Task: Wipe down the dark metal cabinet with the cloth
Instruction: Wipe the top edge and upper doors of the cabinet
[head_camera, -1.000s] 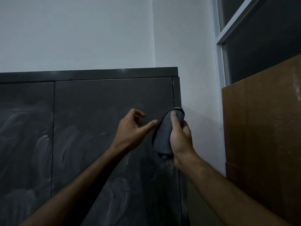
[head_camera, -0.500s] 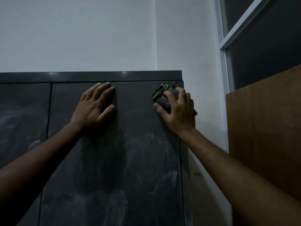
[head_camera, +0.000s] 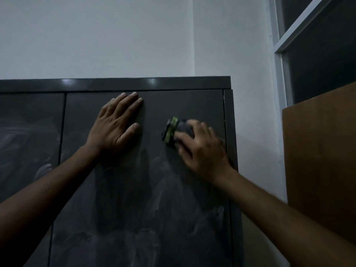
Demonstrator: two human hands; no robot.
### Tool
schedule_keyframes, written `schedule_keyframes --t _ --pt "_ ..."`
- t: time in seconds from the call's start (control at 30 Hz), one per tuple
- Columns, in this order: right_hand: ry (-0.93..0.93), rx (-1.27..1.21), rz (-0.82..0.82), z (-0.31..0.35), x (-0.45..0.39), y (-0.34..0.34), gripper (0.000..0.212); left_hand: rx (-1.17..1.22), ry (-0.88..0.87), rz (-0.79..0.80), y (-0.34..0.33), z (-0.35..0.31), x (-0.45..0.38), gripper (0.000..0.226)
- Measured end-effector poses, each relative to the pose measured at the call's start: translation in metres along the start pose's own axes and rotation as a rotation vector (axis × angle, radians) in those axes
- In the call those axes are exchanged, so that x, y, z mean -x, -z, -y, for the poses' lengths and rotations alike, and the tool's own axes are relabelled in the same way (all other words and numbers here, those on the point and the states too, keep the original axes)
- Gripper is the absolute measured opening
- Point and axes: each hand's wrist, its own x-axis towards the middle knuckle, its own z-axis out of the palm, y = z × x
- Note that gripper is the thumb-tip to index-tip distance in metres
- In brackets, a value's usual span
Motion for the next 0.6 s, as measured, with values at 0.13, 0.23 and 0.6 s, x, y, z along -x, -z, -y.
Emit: schedule_keyframes --t 0.13,0.23,0.6 --pt "0.122 0.009 0.045 -0.023 0.031 0.019 0.027 0.010 -0.004 0.012 0.002 -0.001 -0.001 0.071" --pt "-0.200 0.061 -0.117 -0.040 -0.021 0.020 0.025 0.011 -0.004 0.012 0.003 -0.001 -0.001 0.071" --pt "-0.055 0.014 -0.035 -0.012 -0.017 0.010 0.024 0.147 -0.081 -0.023 0.030 0.035 0.019 0.064"
